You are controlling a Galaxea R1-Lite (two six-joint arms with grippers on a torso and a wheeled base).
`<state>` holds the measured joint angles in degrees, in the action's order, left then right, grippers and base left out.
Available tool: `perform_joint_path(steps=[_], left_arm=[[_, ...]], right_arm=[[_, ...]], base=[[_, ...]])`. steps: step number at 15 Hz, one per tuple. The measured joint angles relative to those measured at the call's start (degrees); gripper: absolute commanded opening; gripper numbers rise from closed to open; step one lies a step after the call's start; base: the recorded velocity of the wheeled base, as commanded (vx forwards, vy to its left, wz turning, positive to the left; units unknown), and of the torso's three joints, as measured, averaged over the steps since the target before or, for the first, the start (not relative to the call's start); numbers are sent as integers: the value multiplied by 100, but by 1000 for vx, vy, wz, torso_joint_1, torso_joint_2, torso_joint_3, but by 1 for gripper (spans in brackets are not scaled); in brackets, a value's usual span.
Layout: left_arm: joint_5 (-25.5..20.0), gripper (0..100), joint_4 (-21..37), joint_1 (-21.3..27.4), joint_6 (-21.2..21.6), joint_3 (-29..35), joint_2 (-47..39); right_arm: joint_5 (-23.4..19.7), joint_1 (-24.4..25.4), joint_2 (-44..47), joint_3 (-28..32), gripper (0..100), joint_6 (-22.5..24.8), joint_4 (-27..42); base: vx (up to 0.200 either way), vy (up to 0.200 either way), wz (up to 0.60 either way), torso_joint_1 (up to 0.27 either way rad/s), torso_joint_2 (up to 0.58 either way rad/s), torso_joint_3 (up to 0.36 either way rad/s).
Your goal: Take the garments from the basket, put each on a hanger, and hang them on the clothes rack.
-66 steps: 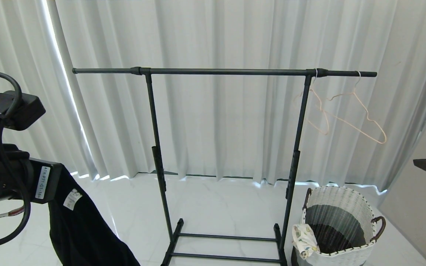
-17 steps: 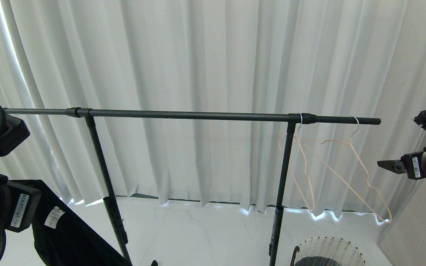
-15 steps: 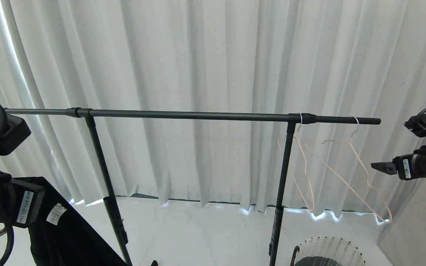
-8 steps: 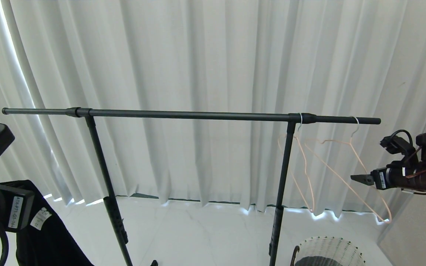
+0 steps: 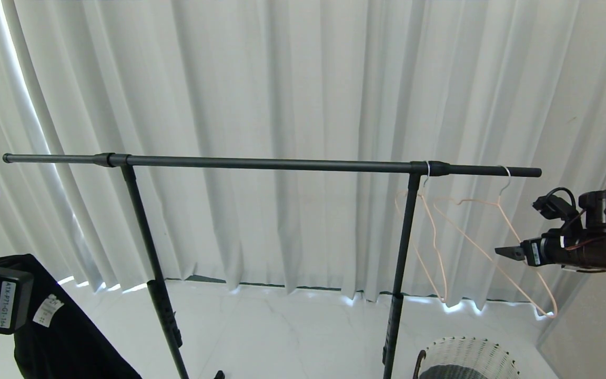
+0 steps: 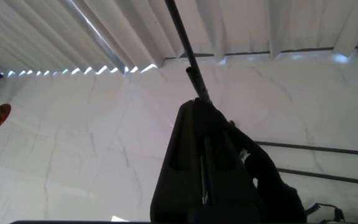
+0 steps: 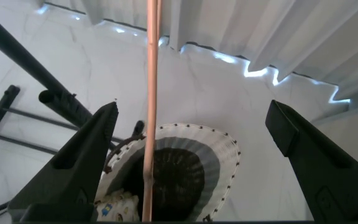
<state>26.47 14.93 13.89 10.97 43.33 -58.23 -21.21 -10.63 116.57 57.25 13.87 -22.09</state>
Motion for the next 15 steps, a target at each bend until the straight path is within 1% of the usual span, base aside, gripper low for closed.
perform_joint_path(steps=[5,6,15], left_arm=[[5,0,0,0,-2,6,16],[5,0,0,0,-2,13,24],[-2,0,1,0,-13,44,72]], right_arm=[[-22,124,110,13,100,-79,-5],[-24,140,132,13,0,-85,-5],[-11,168,154,33,0,-93,-18]], base=[[0,0,0,0,0,0],[0,0,0,0,0,0],[0,0,0,0,0,0]])
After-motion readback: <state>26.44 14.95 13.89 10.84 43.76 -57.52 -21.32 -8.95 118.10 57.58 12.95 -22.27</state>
